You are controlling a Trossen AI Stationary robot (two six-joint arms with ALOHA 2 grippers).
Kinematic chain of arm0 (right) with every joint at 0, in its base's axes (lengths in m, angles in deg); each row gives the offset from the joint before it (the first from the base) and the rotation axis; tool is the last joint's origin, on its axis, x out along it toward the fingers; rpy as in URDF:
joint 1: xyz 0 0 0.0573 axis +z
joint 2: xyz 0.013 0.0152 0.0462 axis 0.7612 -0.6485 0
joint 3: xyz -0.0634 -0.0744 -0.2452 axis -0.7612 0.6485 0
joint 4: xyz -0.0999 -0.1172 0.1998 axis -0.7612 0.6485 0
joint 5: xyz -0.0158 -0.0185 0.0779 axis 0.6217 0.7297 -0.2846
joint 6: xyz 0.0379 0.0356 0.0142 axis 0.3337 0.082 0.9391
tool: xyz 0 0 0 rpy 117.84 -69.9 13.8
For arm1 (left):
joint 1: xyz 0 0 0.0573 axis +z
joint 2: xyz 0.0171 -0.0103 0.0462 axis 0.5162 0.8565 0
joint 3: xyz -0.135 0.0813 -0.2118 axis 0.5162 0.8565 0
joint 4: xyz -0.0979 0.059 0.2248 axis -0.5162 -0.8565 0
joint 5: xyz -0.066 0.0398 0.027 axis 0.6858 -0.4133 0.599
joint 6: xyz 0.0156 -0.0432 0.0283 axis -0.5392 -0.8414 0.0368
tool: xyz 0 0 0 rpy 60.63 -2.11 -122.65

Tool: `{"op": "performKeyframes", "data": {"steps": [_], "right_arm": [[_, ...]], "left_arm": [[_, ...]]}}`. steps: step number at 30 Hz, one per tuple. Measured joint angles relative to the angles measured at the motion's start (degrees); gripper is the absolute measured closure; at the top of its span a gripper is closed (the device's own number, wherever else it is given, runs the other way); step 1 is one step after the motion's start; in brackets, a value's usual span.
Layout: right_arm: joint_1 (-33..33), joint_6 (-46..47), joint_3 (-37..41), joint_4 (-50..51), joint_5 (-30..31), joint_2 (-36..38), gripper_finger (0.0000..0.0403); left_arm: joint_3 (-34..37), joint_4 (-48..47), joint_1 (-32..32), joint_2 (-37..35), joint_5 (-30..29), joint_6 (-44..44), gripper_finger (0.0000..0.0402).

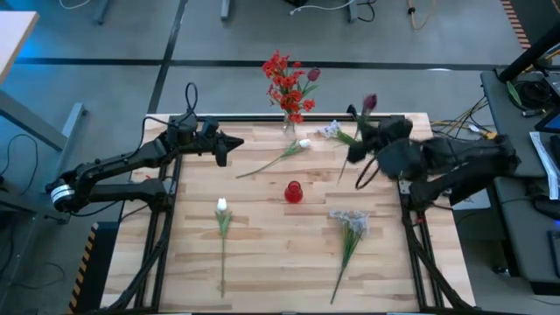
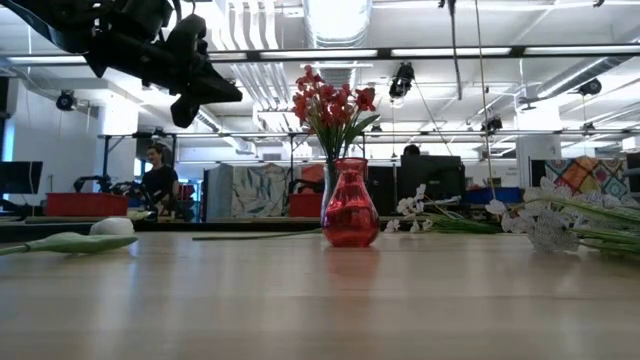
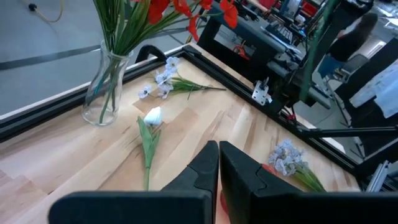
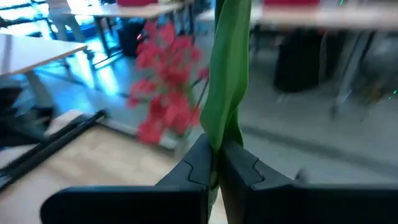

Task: Sort flowers into vase by color
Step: Put the red tulip into the transparent vase

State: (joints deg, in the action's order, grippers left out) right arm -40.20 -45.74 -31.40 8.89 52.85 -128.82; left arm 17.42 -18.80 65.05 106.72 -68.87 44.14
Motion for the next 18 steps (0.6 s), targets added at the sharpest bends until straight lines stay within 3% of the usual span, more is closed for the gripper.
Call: {"op": "performKeyframes", "data": {"steps": [3, 7, 12, 18], "right_arm": [[-7.3, -17.0, 1.3, -12.5, -4.8, 1.7, 0.0393], [-19.6, -30.3, 7.8, -31.7, -24.1, 5.0, 0.0393], [-32.6, -38.3, 17.8, -52.7, -45.3, 4.8, 0.0394], [-43.5, -39.9, 26.9, -75.7, -56.2, -1.1, 0.0394]], "left_arm": [[0.0, 0.0, 0.0, 0.0, -0.1, 0.0, 0.0402], [0.0, 0.0, 0.0, 0.0, -0.1, 0.4, 0.0402], [0.0, 0.2, 0.0, 0.0, -0.1, 1.4, 0.0402], [0.0, 0.6, 0.0, 0.0, -1.6, 2.1, 0.0402]]}}
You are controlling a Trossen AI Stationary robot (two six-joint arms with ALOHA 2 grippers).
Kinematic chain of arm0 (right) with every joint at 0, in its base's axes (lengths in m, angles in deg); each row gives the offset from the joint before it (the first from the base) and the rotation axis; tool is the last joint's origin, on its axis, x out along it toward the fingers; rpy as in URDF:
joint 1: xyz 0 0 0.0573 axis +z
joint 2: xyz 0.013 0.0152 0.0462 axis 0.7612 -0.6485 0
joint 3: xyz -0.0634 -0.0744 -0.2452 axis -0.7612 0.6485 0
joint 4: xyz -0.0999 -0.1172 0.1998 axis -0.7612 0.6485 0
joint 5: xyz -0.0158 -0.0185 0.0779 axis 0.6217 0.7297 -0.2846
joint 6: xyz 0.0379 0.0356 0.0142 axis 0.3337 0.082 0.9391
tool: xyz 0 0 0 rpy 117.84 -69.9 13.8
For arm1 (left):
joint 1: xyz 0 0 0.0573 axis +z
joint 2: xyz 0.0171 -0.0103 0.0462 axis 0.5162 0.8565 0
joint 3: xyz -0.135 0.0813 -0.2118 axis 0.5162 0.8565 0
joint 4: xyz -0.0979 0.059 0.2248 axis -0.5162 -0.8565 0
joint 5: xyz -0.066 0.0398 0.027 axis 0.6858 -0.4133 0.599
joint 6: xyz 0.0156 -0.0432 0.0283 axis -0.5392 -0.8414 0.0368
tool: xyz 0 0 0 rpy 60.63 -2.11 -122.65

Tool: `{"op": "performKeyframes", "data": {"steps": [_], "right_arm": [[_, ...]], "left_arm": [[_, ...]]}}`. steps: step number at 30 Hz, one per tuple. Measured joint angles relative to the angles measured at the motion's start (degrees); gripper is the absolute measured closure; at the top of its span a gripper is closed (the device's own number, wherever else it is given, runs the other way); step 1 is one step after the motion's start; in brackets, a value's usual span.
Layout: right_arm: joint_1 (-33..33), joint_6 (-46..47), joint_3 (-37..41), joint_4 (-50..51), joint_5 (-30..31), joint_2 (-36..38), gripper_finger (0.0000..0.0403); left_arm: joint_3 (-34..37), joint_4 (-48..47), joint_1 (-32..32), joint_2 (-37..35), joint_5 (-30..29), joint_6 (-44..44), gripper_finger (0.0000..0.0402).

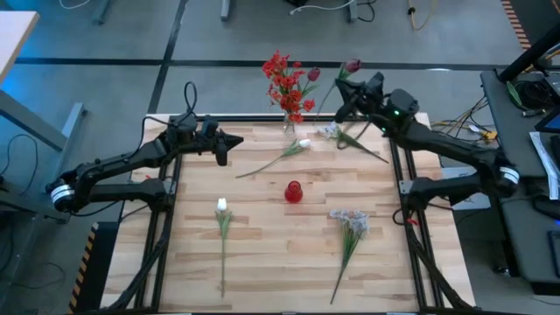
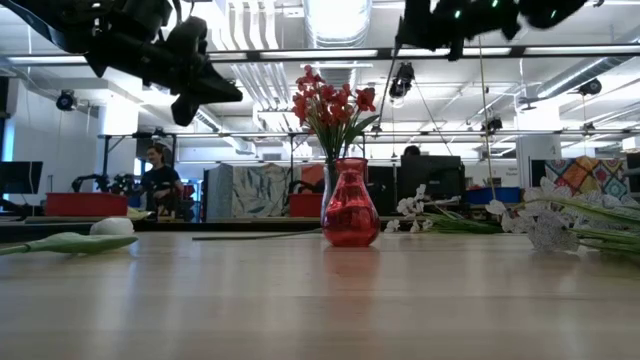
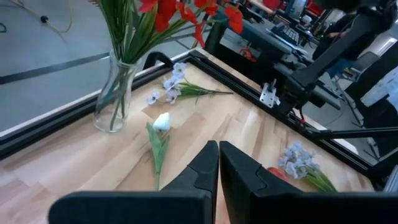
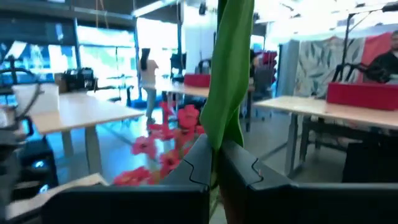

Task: Sort flowers into vase by color
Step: Put the red tulip into the transparent vase

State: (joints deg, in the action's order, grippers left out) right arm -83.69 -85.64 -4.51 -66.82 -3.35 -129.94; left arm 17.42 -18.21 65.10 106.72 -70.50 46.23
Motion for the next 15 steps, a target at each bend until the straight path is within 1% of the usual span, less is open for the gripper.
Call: {"op": "performKeyframes", "data": {"steps": [3, 6, 13, 15], "right_arm": [[-2.8, 0.9, 2.6, -9.9, -1.7, -4.0, 0.0394], [-4.1, 1.8, 3.9, -17.9, -2.3, -8.5, 0.0394], [-4.3, 3.0, 3.5, -29.3, -2.3, -16.8, 0.0394], [-4.3, 3.3, 3.4, -31.6, -1.1, -18.5, 0.0394]], "left_arm": [[0.0, 0.5, 0.0, 0.0, 0.0, 0.0, 0.0402], [0.0, 0.9, 0.0, 0.0, 0.0, -0.1, 0.0402], [0.0, 1.3, 0.0, 0.0, -1.0, -0.9, 0.0402], [0.0, 1.4, 0.0, 0.0, -1.4, -0.9, 0.0402]]}}
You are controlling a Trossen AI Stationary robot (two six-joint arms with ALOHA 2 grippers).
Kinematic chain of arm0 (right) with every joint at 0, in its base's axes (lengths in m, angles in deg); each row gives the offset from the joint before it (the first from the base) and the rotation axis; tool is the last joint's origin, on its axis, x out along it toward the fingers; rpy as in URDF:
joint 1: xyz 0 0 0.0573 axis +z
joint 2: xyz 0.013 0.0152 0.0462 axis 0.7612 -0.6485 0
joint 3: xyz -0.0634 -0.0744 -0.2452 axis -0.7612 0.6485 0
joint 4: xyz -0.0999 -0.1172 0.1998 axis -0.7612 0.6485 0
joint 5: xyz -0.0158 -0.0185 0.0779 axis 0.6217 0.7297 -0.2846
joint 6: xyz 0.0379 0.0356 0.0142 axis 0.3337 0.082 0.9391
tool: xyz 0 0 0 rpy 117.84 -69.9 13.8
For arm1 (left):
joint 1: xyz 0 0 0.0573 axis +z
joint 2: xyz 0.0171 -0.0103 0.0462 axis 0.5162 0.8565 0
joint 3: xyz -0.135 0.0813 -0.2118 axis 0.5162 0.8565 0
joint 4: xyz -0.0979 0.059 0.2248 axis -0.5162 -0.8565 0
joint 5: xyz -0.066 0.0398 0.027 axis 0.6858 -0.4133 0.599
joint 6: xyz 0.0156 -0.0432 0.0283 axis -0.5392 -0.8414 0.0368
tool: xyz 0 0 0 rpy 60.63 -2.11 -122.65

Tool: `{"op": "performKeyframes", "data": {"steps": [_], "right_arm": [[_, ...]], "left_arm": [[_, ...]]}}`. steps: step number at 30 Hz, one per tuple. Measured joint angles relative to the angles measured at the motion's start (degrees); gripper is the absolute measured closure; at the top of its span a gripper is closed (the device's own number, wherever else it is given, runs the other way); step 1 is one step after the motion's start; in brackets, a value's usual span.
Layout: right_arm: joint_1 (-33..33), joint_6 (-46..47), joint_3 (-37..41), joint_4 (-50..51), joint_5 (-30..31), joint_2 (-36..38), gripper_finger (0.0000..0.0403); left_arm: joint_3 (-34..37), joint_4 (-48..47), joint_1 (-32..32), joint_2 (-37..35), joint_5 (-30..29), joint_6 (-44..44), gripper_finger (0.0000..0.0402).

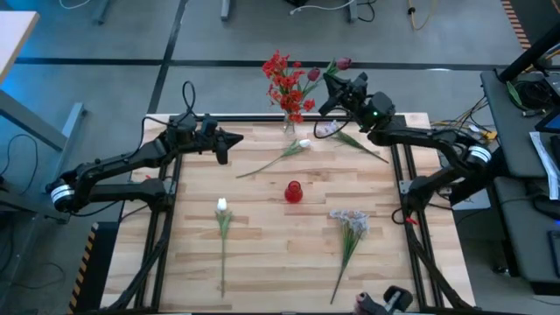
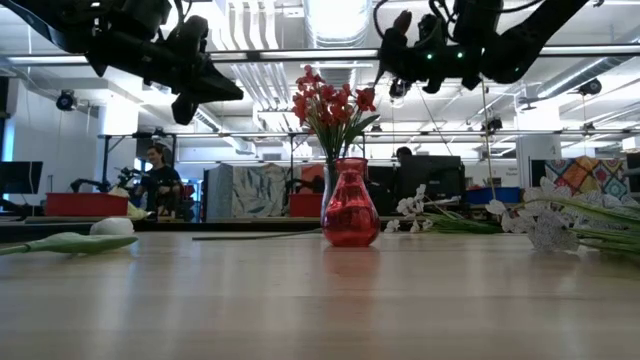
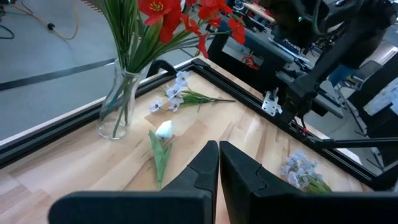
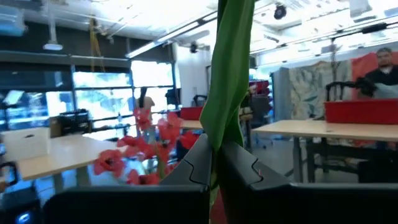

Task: Sort flowers into vase by color
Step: Put the red tulip into the transparent vase

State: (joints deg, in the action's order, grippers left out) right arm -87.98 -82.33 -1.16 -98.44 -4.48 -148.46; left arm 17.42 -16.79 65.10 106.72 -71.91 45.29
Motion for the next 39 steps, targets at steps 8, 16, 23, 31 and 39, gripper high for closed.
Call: {"op": "performKeyframes", "data": {"steps": [8, 16, 23, 31, 39], "right_arm": [[0.0, -2.1, -0.7, -2.6, 2.1, -2.9, 0.0394], [0.8, -2.1, -0.7, -4.9, 2.4, -6.2, 0.0394], [1.9, -1.9, -0.7, -6.2, 2.5, -7.7, 0.0394], [3.6, -0.5, -0.7, -0.4, 1.4, -6.8, 0.0371], [6.2, 3.2, -6.4, 18.2, 1.4, -6.2, 0.0310]], "left_arm": [[0.0, 0.1, 0.0, 0.0, -0.1, -0.2, 0.0402], [0.0, 0.0, 0.0, 0.0, -0.1, -0.2, 0.0402], [0.0, -0.1, 0.0, 0.0, -0.1, -0.1, 0.0402], [0.0, -0.1, 0.0, 0.0, 0.0, 0.2, 0.0402], [0.0, -0.4, 0.0, 0.0, 0.1, 0.3, 0.0402]]}}
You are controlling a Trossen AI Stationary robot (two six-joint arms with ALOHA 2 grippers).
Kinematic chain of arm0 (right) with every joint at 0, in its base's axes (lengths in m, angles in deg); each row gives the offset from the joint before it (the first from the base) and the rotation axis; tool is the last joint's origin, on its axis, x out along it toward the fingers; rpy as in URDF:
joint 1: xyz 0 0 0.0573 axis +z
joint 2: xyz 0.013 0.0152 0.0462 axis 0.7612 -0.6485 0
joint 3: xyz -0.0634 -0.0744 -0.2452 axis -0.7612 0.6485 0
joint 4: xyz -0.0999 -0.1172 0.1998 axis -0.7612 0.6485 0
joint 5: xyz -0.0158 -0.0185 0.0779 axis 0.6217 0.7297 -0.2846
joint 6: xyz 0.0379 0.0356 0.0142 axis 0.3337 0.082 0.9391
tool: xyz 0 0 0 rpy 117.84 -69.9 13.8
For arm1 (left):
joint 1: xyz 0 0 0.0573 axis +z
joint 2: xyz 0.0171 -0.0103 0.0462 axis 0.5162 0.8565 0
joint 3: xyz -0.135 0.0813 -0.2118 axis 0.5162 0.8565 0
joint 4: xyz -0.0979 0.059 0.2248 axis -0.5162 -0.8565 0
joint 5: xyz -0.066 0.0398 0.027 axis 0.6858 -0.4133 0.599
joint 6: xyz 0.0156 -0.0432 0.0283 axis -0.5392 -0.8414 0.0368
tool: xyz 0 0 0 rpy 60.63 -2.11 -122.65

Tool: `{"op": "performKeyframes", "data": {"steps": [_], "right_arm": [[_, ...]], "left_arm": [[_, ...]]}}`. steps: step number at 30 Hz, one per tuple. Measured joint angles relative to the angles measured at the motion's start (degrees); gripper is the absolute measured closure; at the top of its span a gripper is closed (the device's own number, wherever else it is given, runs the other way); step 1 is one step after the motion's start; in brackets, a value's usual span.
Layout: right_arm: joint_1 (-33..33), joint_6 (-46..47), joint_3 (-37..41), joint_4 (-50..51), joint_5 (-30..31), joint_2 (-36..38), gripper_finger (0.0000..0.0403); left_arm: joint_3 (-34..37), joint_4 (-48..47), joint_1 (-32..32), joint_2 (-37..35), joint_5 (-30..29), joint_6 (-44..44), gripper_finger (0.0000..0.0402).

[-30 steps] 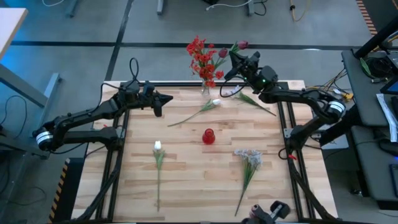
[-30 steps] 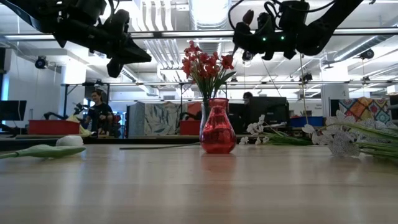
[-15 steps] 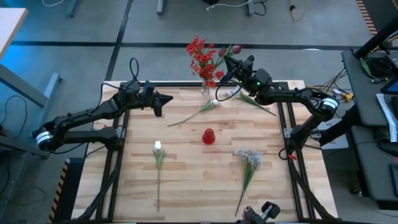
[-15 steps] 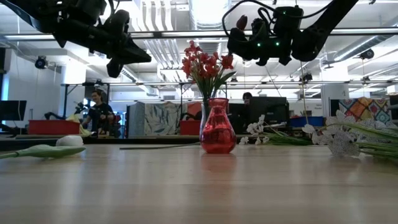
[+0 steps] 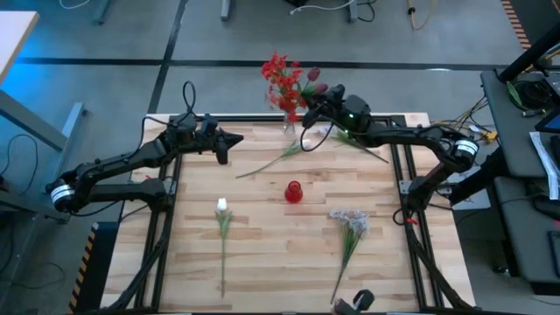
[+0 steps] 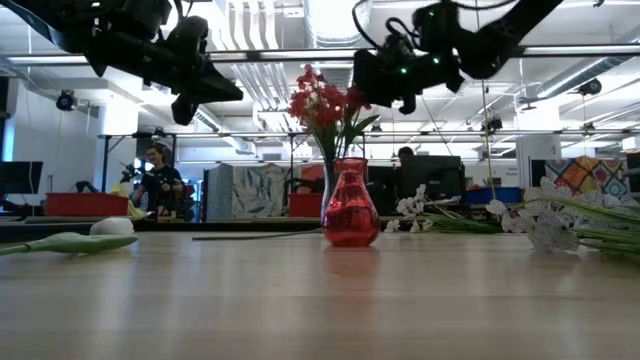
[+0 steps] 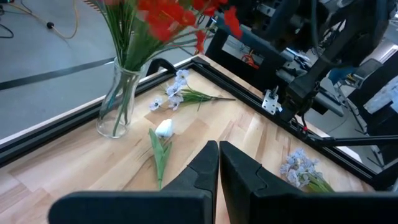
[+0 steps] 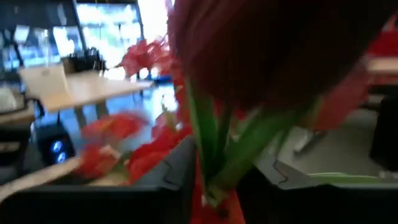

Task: Sort flowers into vase by color
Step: Put the red tulip into the transparent vase, then put the top white flowers into the red vase

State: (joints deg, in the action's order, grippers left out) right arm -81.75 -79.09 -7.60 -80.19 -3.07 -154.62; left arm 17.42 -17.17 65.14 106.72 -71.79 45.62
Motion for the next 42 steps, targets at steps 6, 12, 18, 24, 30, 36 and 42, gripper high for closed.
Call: {"op": "performKeyframes", "data": {"steps": [6, 12, 18, 24, 30, 36, 42], "right_arm": [[1.7, 0.1, -10.9, 24.6, 0.3, 0.0, 0.0266], [1.8, 1.5, -21.4, 45.7, 0.6, 0.0, 0.0232], [1.8, 5.0, -29.7, 59.7, 0.6, 0.0, 0.0200], [1.8, 7.5, -36.7, 69.4, 0.6, 0.0, 0.0178], [1.9, 9.0, -40.3, 72.4, 0.6, 0.0, 0.0158], [2.3, 8.9, -43.4, 72.4, 0.6, 0.0, 0.0138], [2.7, 8.8, -47.1, 72.5, 0.5, 0.0, 0.0128]], "left_arm": [[0.0, 0.0, 0.0, 0.0, 0.4, 0.1, 0.0402], [0.0, 0.0, 0.0, 0.0, 0.4, 0.1, 0.0402], [0.0, 0.2, 0.0, 0.0, 3.6, 3.0, 0.0402], [0.0, -0.1, 0.0, 0.0, 5.5, 3.2, 0.0402], [0.0, -0.2, 0.0, 0.0, 6.5, 3.2, 0.0402], [0.0, -0.2, 0.0, 0.0, 6.5, 3.6, 0.0402], [0.0, -0.2, 0.0, 0.0, 6.5, 3.6, 0.0402]]}}
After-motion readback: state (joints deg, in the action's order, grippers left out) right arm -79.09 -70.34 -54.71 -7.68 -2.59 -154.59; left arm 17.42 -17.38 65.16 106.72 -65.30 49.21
